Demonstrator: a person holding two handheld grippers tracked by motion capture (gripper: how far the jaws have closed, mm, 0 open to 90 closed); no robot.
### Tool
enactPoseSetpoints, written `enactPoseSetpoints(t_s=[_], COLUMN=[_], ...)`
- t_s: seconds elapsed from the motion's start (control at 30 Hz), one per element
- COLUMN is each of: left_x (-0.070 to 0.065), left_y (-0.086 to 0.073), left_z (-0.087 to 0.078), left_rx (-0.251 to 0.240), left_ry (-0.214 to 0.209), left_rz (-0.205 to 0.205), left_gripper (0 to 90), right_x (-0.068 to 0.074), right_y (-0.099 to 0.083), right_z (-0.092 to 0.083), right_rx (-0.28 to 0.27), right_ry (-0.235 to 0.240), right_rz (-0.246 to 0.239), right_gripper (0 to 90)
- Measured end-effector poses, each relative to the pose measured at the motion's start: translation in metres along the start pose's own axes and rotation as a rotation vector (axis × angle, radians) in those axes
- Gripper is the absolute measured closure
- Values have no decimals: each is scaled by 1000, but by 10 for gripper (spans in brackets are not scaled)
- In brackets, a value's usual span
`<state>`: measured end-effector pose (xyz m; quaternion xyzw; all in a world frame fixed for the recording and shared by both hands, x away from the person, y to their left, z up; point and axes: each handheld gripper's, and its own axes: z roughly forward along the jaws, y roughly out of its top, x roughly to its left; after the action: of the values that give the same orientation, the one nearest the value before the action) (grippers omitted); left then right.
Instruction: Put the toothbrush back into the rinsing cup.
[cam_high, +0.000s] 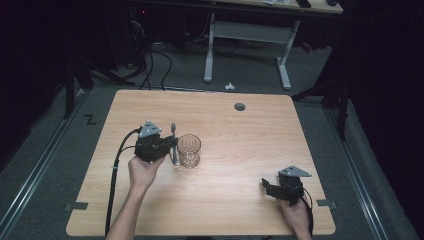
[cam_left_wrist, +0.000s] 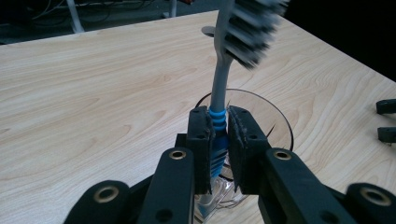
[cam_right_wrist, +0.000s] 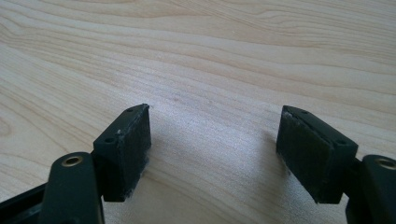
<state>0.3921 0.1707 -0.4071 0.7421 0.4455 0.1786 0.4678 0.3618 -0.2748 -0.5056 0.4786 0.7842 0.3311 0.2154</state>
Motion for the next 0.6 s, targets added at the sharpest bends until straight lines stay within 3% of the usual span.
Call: enactPoseSetpoints(t_s=[0.6], left_x=[2], left_y=[-9], left_z=[4], left_rx=[12], left_ry=[3], left_rz=[-15], left_gripper=[792], right_x=[0], right_y=[0], right_z=[0], right_rx=[0], right_ry=[0], right_rz=[0], right_gripper=[264])
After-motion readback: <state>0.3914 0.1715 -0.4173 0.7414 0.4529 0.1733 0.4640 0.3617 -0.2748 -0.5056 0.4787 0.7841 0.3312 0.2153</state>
